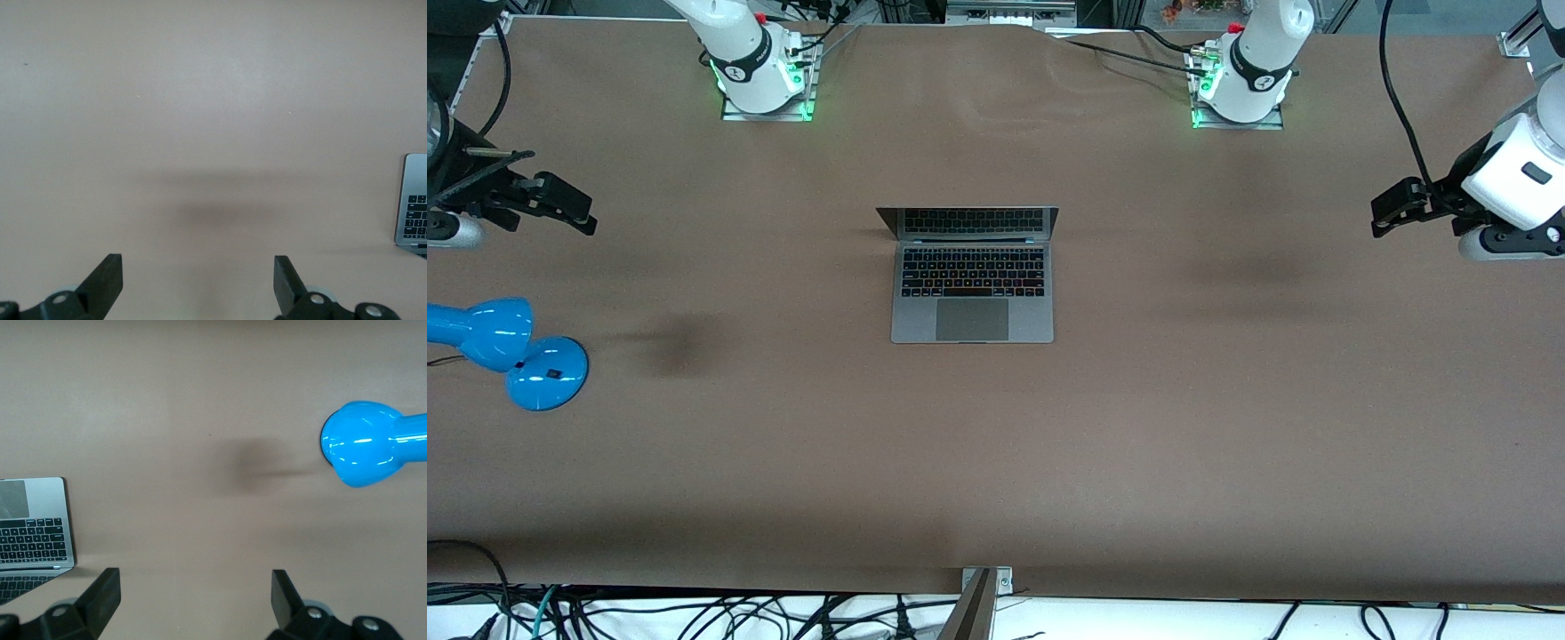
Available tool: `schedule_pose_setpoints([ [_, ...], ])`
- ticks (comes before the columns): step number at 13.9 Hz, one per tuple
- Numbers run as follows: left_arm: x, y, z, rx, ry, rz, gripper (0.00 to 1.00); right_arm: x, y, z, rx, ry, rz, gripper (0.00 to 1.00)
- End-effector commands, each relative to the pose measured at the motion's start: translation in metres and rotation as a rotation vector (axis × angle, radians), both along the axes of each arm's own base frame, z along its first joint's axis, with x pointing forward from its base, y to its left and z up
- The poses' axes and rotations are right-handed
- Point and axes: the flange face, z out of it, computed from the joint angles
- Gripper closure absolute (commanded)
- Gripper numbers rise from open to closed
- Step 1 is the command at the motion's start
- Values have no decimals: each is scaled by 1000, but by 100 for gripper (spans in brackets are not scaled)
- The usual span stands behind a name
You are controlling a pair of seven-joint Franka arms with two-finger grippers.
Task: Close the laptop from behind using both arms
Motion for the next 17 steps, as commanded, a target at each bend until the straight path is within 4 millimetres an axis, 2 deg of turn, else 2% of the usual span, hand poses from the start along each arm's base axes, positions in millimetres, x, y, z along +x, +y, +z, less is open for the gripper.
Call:
schedule_pose_setpoints([
  [1,1,-17,7,-12,-2,-47,0,-3,2,3,9,-1,-1,0],
  [4,1,-31,6,-9,-3,-72,0,-3,2,3,9,-1,-1,0],
  [11,-1,-32,6,-22,4,-60,0,-3,2,3,9,-1,1,0],
  [14,2,-24,10,-26,-12,-45,0,-3,2,3,9,-1,1,0],
  [17,6,-36,3,-27,-8,-64,0,-3,2,3,9,-1,1,0],
])
